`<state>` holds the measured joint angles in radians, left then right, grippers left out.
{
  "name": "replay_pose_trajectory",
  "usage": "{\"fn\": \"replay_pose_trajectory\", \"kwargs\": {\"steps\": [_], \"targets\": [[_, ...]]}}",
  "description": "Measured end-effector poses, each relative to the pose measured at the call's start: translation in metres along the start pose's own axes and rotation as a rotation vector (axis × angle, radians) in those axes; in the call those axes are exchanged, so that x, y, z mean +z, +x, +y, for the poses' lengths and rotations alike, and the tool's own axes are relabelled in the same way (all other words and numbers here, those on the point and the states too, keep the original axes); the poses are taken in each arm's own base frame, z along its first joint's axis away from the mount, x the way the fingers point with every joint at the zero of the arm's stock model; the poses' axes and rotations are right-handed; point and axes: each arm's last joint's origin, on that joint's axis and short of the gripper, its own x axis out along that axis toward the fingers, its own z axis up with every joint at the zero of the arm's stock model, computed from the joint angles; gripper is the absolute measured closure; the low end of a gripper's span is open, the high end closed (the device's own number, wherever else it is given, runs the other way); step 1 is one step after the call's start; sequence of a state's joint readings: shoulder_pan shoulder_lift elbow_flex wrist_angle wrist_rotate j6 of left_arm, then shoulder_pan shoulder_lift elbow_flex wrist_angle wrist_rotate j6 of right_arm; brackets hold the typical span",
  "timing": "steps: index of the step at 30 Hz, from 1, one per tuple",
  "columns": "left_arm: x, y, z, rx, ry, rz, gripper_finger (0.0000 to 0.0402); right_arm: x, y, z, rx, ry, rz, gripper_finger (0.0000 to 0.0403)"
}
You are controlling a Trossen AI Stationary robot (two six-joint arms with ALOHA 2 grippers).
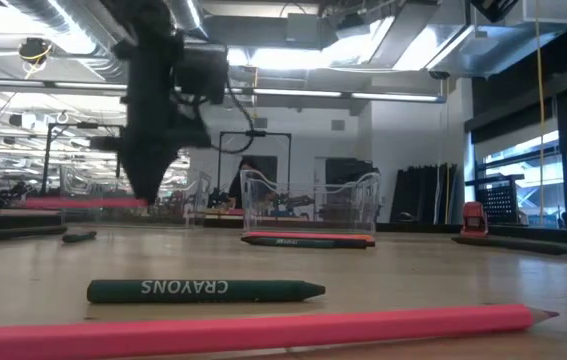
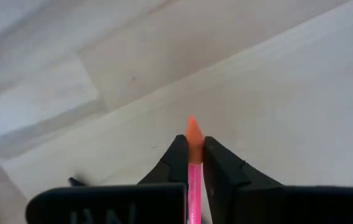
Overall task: Sort crayons/erasers/pens/pencils in bins
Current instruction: Put the pink pencil into the top left transparent bin
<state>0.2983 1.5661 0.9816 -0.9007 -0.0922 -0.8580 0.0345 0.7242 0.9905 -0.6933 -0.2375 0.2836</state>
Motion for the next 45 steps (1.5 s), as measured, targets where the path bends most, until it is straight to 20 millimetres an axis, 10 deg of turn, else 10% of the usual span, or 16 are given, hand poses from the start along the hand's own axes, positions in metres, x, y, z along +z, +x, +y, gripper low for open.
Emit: {"fn": "replay_pose_trajectory", "kwargs": {"steps": [10, 21, 33, 45], "targets": [[0.037, -0.096, -0.012, -0.042, 0.226, -0.115, 0.0386, 0.0, 0.0, 0.0, 0.0, -0.004, 0.0, 0.0382], [0.08, -0.174, 0.023, 0.093, 0.511, -0.357, 0.0386, 0.0, 0.0, 0.0, 0.0, -0.008, 0.0, 0.0382], [0.111, -0.109, 0.057, 0.201, 0.839, -0.303, 0.0386, 0.0, 0.0, -0.001, -0.018, -0.072, -0.004, 0.0382], [0.115, -0.058, 0.075, 0.182, 0.915, -0.288, 0.0386, 0.003, -0.002, -0.012, -0.418, -0.164, -0.084, 0.0382]]}}
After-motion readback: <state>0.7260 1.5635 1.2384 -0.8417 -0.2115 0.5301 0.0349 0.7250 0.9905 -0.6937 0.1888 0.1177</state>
